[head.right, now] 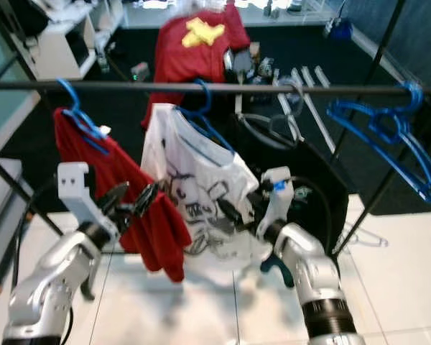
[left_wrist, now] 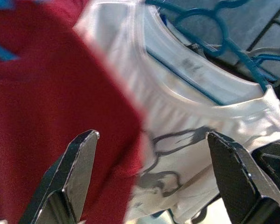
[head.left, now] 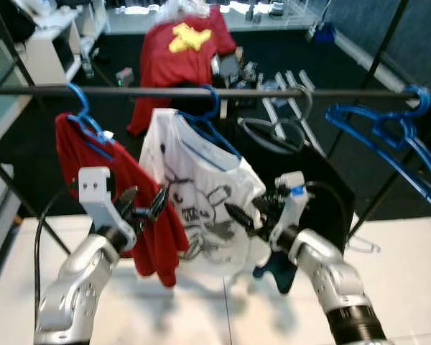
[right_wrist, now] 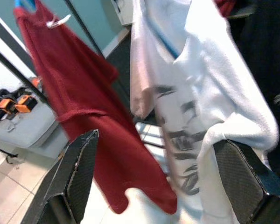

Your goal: Hang hanger

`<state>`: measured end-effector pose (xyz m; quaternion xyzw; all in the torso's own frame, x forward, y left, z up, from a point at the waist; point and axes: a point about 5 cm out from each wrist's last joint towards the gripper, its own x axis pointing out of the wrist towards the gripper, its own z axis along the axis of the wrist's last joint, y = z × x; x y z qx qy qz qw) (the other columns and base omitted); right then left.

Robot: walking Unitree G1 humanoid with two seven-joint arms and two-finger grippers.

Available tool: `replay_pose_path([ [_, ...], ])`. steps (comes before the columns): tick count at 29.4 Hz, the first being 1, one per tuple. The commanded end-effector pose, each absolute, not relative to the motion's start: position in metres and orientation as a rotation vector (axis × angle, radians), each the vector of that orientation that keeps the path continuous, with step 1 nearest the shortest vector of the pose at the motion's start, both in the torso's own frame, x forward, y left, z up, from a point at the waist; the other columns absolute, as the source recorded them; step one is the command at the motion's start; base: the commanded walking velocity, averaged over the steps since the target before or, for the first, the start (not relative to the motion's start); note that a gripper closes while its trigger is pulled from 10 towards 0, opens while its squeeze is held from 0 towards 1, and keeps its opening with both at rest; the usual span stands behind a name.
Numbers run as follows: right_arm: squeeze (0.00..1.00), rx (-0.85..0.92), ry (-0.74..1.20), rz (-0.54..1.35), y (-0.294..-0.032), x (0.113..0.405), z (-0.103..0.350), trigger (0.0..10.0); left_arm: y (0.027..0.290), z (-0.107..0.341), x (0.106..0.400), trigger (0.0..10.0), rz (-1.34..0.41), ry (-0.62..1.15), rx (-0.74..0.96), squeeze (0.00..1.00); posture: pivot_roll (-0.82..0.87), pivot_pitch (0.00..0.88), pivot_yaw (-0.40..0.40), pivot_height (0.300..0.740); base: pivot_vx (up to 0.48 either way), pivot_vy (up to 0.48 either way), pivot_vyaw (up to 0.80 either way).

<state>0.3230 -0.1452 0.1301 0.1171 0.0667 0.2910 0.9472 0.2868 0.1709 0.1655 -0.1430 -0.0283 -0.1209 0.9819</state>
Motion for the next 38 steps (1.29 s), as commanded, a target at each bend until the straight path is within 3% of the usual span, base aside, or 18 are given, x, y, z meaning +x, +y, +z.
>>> replay_pose_path([
  [1, 0.00, 0.237, 0.143, 0.620, -0.138, 0.321, 0.127, 10.0, 0.173, 0.161, 0.288, 10.0, -0.197, -0.048, -0.285, 0.00, -0.11, 0.100, 0.001, 0.740, 0.000, 0.000, 0.00],
  [8, 0.00, 0.249, 0.100, 0.662, -0.135, 0.319, 0.133, 10.0, 0.176, 0.149, 0.290, 10.0, -0.108, -0.018, -0.248, 0.00, -0.11, 0.099, 0.003, 0.740, 0.000, 0.000, 0.00],
  [11, 0.00, 0.282, 0.048, 0.679, -0.132, 0.320, 0.142, 10.0, 0.199, 0.142, 0.288, 10.0, 0.030, -0.002, -0.207, 0.00, -0.10, 0.099, 0.002, 0.740, 0.000, 0.086, 0.00],
  [18, 0.00, 0.287, 0.027, 0.691, -0.128, 0.321, 0.147, 10.0, 0.210, 0.143, 0.287, 10.0, 0.075, -0.004, -0.177, 0.00, -0.09, 0.100, 0.000, 0.740, 0.000, 0.385, 0.00],
  [22, 0.00, 0.321, -0.086, 0.725, -0.118, 0.325, 0.180, 10.0, 0.232, 0.142, 0.279, 10.0, 0.167, -0.006, -0.132, 0.00, -0.08, 0.107, -0.004, 0.740, 0.000, 0.473, 0.00],
  [27, 0.00, 0.354, -0.166, 0.753, -0.115, 0.325, 0.205, 10.0, 0.240, 0.141, 0.277, 10.0, 0.207, -0.007, -0.123, 0.00, -0.09, 0.108, -0.003, 0.740, 0.000, 0.455, 0.00],
  [29, 0.00, 0.418, -0.283, 0.786, -0.113, 0.325, 0.243, 10.0, 0.242, 0.138, 0.276, 10.0, 0.235, -0.006, -0.126, 0.00, -0.09, 0.109, -0.001, 0.740, 0.000, 0.000, 0.00],
  [35, 0.00, 0.411, -0.377, 0.830, -0.108, 0.323, 0.272, 10.0, 0.240, 0.136, 0.277, 10.0, 0.247, 0.003, -0.121, 0.00, -0.09, 0.108, -0.002, 0.740, 0.000, 0.000, 0.00],
  [38, 0.00, 0.254, -0.353, 0.804, -0.101, 0.333, 0.263, 10.0, 0.237, 0.134, 0.279, 10.0, 0.254, 0.015, -0.118, 0.00, -0.08, 0.109, -0.006, 0.740, 0.000, 0.000, 0.00],
])
